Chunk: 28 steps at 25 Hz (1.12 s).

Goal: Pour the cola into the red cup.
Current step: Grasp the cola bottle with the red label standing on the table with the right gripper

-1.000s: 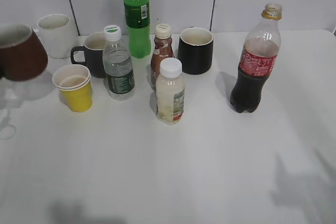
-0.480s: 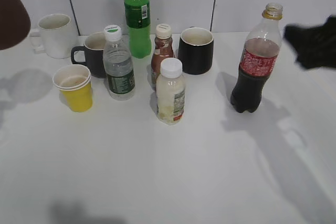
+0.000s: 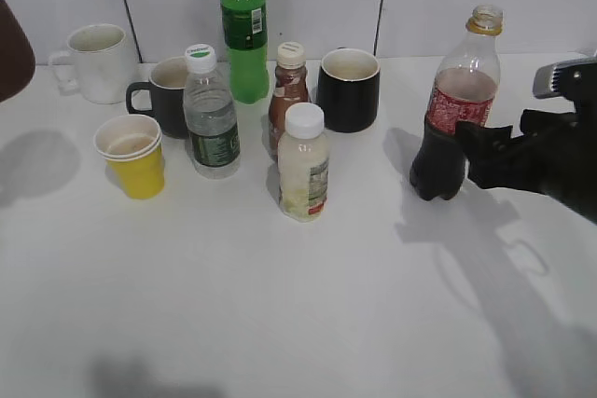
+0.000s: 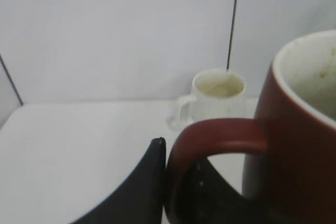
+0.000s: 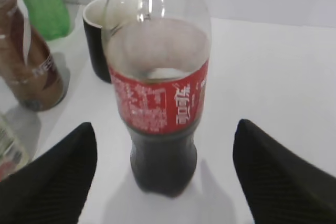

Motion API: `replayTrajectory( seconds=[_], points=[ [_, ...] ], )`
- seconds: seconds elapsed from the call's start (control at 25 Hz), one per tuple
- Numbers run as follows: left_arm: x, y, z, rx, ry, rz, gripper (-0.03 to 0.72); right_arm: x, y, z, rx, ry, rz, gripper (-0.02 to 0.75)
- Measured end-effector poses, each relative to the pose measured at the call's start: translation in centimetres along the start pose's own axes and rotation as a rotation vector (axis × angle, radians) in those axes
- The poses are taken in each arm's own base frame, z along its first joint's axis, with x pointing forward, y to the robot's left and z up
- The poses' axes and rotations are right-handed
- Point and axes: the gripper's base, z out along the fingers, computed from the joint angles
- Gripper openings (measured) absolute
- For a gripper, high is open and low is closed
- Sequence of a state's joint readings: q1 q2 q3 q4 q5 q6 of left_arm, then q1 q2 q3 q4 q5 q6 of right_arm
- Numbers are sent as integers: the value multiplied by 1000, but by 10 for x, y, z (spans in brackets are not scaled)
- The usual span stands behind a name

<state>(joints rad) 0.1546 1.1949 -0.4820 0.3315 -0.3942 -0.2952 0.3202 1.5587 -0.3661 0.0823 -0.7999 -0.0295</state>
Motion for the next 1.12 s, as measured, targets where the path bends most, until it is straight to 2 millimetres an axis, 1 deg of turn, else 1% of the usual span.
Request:
replayTrajectory(
  seconds=[0.28,0.48,0.64,0.8,0.96,1.12],
  points=[
    [5,1,0,-15,50,-20,56,26,1,35,8,25,19,647],
    [8,2,0,-25,86,-22,56,28,3,63,5,14,17,648],
    [8,2,0,-26,88,-22,56,26,4,79,5,-1,18,644],
    [11,-2,0,-15,123,-17,56,28,4,92,5,-4,18,596],
    [15,-13,0,20,162,-2,56,28,4,95,4,-8,11,484],
    [19,-22,-1,46,209,15,56,27,5,94,3,-10,-68,483]
  ],
)
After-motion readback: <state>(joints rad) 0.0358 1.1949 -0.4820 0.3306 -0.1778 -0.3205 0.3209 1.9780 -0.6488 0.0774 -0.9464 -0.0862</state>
